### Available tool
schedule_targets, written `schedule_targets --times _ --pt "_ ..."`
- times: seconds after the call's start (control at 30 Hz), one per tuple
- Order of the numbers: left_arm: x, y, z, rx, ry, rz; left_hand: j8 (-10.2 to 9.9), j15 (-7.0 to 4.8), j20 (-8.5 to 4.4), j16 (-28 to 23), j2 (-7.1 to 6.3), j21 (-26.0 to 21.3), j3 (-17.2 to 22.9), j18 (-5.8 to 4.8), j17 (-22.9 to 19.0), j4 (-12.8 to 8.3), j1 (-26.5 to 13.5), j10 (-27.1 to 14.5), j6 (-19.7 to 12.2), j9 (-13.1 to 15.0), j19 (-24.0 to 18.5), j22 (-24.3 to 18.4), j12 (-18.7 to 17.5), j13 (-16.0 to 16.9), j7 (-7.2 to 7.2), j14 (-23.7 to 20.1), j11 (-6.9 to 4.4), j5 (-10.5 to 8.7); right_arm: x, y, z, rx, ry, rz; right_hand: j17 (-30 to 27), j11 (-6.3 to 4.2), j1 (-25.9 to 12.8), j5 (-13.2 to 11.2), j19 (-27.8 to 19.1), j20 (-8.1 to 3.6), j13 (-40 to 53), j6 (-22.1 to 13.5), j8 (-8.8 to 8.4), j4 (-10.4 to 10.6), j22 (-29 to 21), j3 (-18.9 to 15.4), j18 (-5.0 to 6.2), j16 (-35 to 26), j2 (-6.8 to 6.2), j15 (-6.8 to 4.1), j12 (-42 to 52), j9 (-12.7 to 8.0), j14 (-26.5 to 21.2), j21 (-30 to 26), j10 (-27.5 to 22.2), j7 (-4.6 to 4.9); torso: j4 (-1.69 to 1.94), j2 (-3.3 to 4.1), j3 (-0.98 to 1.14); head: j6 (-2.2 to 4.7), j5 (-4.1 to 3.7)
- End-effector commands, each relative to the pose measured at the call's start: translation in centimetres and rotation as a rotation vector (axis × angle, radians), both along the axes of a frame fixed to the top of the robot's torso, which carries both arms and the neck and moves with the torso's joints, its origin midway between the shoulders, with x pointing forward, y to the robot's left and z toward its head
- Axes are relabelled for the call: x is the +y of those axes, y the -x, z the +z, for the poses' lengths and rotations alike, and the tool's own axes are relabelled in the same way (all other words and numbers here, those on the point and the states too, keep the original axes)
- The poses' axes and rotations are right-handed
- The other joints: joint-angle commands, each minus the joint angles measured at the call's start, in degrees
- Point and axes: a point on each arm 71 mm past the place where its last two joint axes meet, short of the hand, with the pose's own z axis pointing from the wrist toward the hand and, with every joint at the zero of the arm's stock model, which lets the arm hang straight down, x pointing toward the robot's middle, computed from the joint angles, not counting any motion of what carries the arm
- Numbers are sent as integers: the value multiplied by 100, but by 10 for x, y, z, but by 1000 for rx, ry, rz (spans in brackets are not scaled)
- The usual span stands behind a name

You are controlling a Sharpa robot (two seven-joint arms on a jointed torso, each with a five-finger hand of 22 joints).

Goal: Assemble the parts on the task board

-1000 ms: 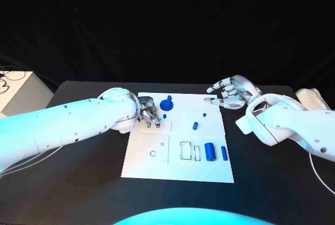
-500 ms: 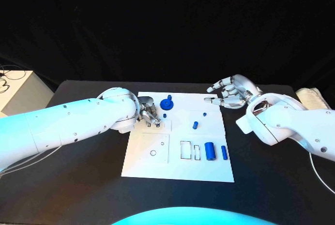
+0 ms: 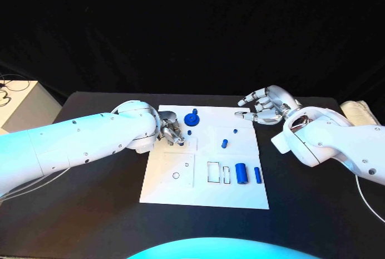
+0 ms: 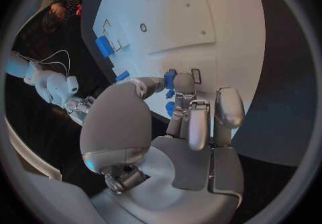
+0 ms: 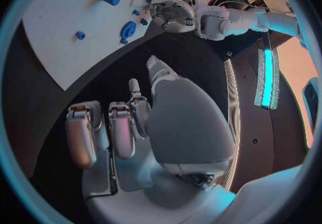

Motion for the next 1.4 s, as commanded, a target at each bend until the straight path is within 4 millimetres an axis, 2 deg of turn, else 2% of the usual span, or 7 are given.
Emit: schedule_targets --times 0.03,0.63,1.07,1.4 --pt "-2 2 -1 18 -1 -16 1 -48 -5 31 29 26 1318 -81 852 -1351 24 22 29 10 41 7 24 8 0 329 -25 36 1 0 0 1 9 16 1365 3 -3 28 507 34 542 -33 17 19 1377 7 10 -26 42 41 -19 -6 559 -31 -44 11 -2 -2 2 -1 0" --pt "-2 2 -6 35 -11 -20 -5 -52 -9 27 28 31 1329 -83 843 -1355 13 31 38 11 48 15 22 9 -2 327 -27 48 1 0 -1 3 10 16 1365 3 -3 28 507 34 542 -33 17 19 1377 7 10 -26 42 41 -19 -6 559 -31 -44 11 -1 5 3 -7 -9" --pt "-6 2 -10 79 -28 -43 -11 -52 -12 50 7 39 1314 -87 912 -1350 -44 87 56 19 58 31 67 72 -8 357 -31 65 1 0 -1 4 11 16 1365 3 -3 28 507 34 542 -33 17 19 1377 7 10 -26 42 41 -19 -6 559 -31 -44 11 -4 2 4 -66 -20" --pt "-7 2 -11 76 -25 -39 10 -72 -26 94 10 17 1220 -82 1036 -1303 -206 260 107 64 36 2 197 228 -63 412 -70 39 1 0 -1 3 10 16 1356 7 -15 41 507 39 532 -59 40 20 1375 7 11 -30 48 45 -24 -9 557 -34 -51 15 -1 2 8 -85 -38"
